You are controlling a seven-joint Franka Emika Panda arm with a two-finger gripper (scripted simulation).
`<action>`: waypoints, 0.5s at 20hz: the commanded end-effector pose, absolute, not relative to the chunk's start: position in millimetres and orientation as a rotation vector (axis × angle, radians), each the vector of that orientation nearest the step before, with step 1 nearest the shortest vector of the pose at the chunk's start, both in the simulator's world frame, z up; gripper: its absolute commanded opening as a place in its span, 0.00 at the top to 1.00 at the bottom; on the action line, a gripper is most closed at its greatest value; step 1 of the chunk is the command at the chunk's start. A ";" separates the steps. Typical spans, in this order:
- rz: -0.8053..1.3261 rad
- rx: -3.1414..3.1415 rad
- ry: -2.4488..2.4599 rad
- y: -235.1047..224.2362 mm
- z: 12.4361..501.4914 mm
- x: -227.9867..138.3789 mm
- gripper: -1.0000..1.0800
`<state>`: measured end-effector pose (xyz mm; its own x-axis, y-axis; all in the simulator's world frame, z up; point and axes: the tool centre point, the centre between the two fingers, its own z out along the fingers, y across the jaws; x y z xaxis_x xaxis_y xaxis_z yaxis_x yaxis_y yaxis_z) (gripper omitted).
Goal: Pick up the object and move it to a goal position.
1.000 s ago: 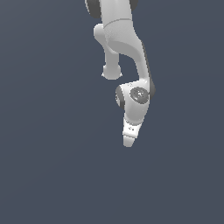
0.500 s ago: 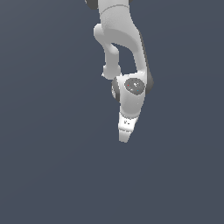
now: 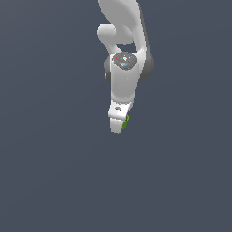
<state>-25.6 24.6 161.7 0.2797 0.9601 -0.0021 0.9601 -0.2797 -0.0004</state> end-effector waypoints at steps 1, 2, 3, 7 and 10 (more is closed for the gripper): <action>0.000 2.511 1.885 8.9 188.4 -31.9 1.00; 0.000 2.511 1.885 2.4 199.1 -34.4 1.00; 0.000 2.512 1.886 -4.1 209.8 -37.0 1.00; 0.003 2.512 1.888 -29.9 252.7 -46.8 1.00; 0.004 2.512 1.888 -49.3 284.8 -53.9 1.00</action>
